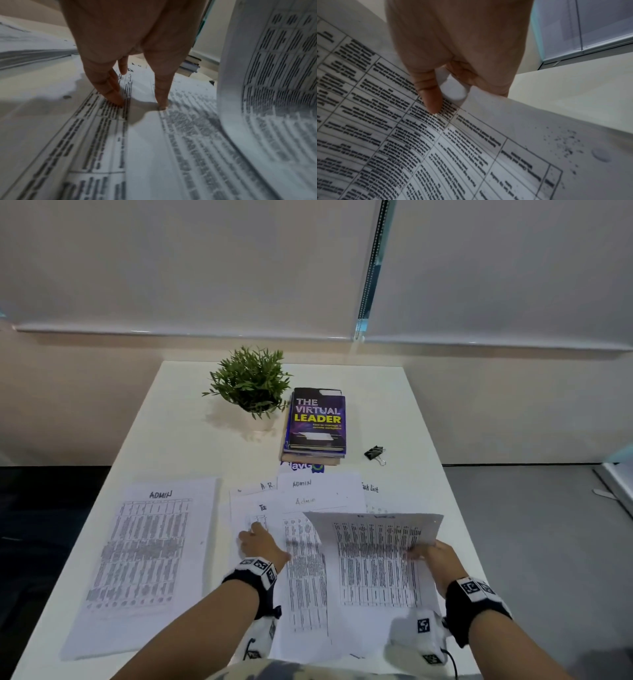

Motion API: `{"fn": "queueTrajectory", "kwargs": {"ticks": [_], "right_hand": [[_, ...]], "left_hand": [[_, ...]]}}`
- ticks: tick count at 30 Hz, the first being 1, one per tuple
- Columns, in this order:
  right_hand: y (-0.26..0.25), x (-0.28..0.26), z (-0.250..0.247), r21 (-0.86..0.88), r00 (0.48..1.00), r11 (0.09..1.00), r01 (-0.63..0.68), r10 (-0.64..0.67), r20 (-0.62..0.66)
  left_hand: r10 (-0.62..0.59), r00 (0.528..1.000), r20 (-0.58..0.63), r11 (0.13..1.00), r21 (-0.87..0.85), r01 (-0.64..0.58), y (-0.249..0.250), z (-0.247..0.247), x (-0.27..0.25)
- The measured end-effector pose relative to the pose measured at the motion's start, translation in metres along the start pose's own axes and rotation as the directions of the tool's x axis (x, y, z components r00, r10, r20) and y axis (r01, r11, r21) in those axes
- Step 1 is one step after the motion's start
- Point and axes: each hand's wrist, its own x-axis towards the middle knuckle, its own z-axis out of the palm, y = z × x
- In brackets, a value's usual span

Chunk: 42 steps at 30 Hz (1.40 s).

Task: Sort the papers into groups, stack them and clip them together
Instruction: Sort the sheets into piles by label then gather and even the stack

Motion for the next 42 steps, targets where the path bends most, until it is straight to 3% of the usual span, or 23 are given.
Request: {"fn": "queueTrajectory", "kwargs": {"ticks": [2, 5, 7, 9, 11, 14, 23, 27, 32, 37, 42], "right_hand": [[0.001, 0.006, -0.006, -0.014, 1.000, 1.000, -0.004, 0.004, 0.007], [0.002, 0.016, -0.014, -0.035, 1.000, 0.999, -0.012, 0.012, 0.016], [0.000, 0.019, -0.016, -0.052, 0.999, 0.999, -0.017, 0.019, 0.027], [0.000, 0.023, -0.017, -0.066, 0.998, 0.998, -0.018, 0.021, 0.053], [0.000, 0.027, -0.016, -0.080, 0.997, 0.997, -0.015, 0.021, 0.071], [-0.001, 0.035, -0.013, -0.107, 0.995, 0.994, -0.009, 0.019, 0.093], [-0.012, 0.041, -0.002, -0.160, 0.990, 0.987, 0.013, 0.011, 0.143], [-0.009, 0.046, -0.003, -0.177, 0.987, 0.984, 0.013, 0.016, 0.163], [-0.016, 0.041, 0.002, -0.090, 0.981, 0.996, 0.003, 0.014, 0.194], [-0.026, 0.037, 0.013, 0.041, 0.959, 0.998, -0.049, 0.035, 0.280], [-0.024, 0.048, 0.029, 0.226, 0.939, 0.968, -0.113, 0.029, 0.343]], "left_hand": [[-0.003, 1.000, 0.029, 0.998, -0.057, 0.005, 0.003, 0.007, 0.005], [0.012, 0.999, 0.047, 0.943, -0.332, 0.004, 0.005, 0.013, 0.012], [0.085, 0.996, 0.001, 0.951, -0.297, -0.081, 0.004, 0.017, 0.012], [0.172, 0.985, -0.029, 0.975, -0.135, -0.174, 0.006, 0.015, 0.003], [0.190, 0.977, -0.097, 0.981, -0.020, -0.193, 0.008, 0.014, -0.009], [0.068, 0.982, -0.176, 0.996, 0.070, -0.056, 0.005, 0.013, -0.019], [-0.151, 0.986, -0.077, 0.984, -0.104, 0.143, -0.003, 0.002, -0.008], [-0.037, 0.999, -0.006, 0.984, -0.173, 0.035, -0.003, -0.003, -0.011], [0.076, 0.993, -0.090, 0.959, -0.265, -0.097, -0.002, 0.002, -0.017], [0.204, 0.936, -0.286, 0.884, -0.356, -0.302, 0.008, -0.019, -0.028], [0.267, 0.935, -0.233, 0.760, -0.546, -0.353, 0.023, -0.059, -0.042]]}}
